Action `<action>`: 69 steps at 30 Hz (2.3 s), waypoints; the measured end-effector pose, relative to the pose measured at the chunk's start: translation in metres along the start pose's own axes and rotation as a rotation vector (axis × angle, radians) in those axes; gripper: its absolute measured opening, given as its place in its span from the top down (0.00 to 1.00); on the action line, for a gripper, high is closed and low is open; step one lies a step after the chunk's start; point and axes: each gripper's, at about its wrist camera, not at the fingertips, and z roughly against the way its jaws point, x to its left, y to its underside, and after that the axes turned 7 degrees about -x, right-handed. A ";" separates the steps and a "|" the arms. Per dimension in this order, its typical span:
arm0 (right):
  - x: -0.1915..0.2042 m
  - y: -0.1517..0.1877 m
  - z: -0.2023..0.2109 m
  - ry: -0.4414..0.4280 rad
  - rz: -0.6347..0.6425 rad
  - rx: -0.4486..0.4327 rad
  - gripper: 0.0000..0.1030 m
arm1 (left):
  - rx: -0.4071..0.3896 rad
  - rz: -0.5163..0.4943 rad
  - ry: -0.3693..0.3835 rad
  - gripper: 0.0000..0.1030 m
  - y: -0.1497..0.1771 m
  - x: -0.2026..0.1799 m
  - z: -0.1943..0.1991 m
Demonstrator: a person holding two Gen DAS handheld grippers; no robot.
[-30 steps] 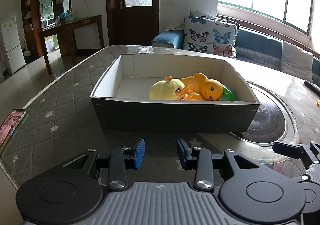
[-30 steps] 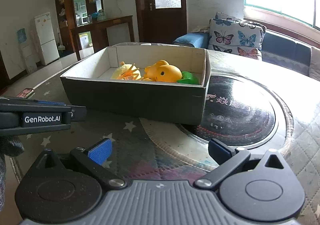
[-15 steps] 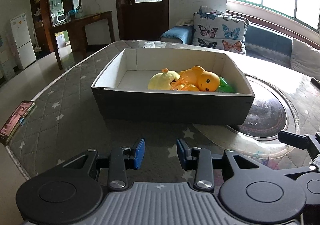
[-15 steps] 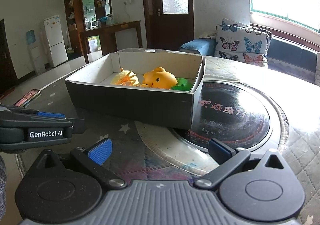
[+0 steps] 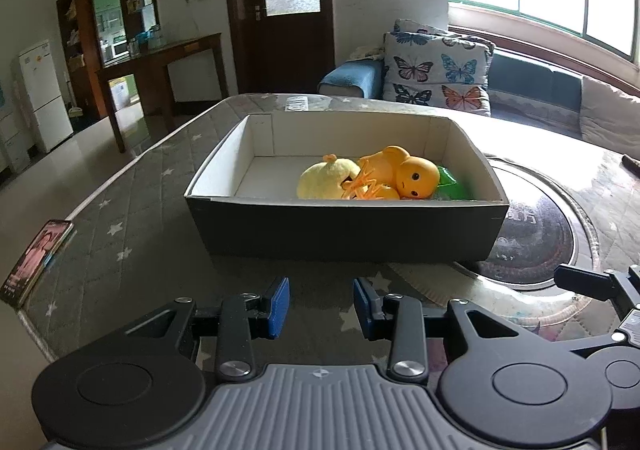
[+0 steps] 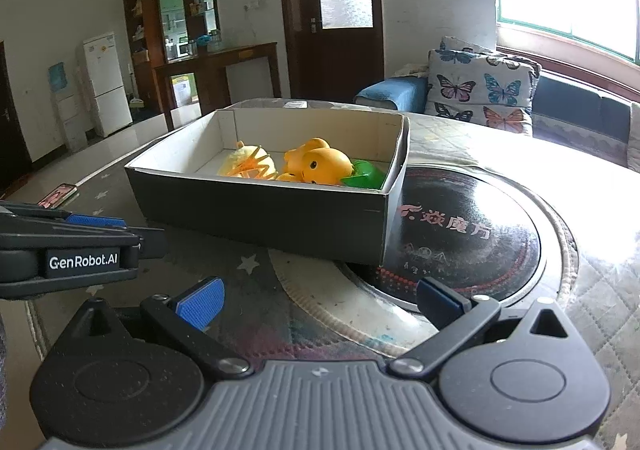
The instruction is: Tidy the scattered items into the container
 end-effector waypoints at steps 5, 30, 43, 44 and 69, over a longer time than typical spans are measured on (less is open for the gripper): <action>0.003 -0.002 -0.005 0.031 -0.008 -0.001 0.00 | -0.001 -0.030 0.042 0.63 -0.002 0.000 -0.007; 0.023 -0.023 -0.038 0.131 0.007 0.054 0.00 | 0.024 -0.061 0.101 0.63 -0.016 0.031 -0.043; 0.021 -0.023 -0.053 0.138 0.014 0.100 0.00 | 0.083 -0.055 0.098 0.63 -0.018 0.037 -0.063; 0.021 -0.023 -0.054 0.141 0.013 0.103 0.00 | 0.086 -0.056 0.098 0.63 -0.018 0.037 -0.065; 0.007 -0.025 -0.079 0.152 0.000 0.167 0.00 | 0.158 -0.057 0.112 0.63 -0.022 0.038 -0.093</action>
